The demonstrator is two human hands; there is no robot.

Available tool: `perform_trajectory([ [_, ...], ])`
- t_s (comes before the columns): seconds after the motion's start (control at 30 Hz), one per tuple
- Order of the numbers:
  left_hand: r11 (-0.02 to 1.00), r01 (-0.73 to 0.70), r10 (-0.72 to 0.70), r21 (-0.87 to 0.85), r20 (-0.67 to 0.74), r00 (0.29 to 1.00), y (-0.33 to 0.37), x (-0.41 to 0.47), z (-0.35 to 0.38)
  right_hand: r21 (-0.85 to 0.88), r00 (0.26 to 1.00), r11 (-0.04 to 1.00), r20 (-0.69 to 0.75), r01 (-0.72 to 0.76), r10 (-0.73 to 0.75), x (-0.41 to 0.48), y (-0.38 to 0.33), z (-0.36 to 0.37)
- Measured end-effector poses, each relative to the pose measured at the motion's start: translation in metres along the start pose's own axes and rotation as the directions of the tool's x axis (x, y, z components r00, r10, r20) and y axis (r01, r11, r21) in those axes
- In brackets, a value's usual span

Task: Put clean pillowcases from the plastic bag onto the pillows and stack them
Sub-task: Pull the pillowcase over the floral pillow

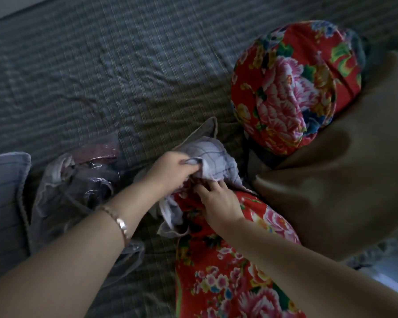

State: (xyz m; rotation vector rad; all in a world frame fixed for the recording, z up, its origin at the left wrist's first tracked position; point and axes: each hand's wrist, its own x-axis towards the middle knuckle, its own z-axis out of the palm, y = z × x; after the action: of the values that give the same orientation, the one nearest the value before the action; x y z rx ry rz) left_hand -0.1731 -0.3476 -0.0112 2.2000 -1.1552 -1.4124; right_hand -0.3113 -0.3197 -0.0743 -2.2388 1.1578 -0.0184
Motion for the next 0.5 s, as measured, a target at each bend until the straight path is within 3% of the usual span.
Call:
perform_trajectory([
  [0.07,0.999,0.033,-0.028,0.031,-0.153,0.988,-0.021,-0.001,0.006,0.254,0.991,0.959,0.003,-0.13,0.134,-0.014,0.012,0.008],
  [0.13,0.997,0.029,-0.016,0.071,-0.175,0.984,-0.03,-0.008,0.017,0.527,0.901,0.75,0.075,-0.4,0.427,-0.023,0.025,0.005],
  [0.2,0.975,-0.128,0.156,0.181,-0.146,0.977,-0.033,-0.023,0.033,0.63,0.744,0.493,0.212,-0.6,0.634,-0.021,0.041,0.001],
  [0.23,0.944,-0.231,0.258,0.234,-0.09,0.962,-0.035,-0.031,0.042,0.621,0.719,0.461,0.254,-0.634,0.647,-0.017,0.049,-0.001],
  [0.3,0.904,-0.338,0.325,0.262,0.093,0.941,-0.043,-0.046,0.061,0.554,0.765,0.543,0.33,-0.631,0.553,-0.009,0.063,-0.007],
  [0.37,0.919,-0.293,0.237,0.262,0.226,0.945,-0.051,-0.056,0.073,0.503,0.808,0.634,0.41,-0.587,0.422,-0.002,0.077,-0.007],
  [0.5,0.952,-0.264,0.226,0.152,0.23,0.947,-0.051,-0.059,0.081,0.49,0.902,0.763,0.31,-0.423,0.301,0.007,0.09,0.003],
])
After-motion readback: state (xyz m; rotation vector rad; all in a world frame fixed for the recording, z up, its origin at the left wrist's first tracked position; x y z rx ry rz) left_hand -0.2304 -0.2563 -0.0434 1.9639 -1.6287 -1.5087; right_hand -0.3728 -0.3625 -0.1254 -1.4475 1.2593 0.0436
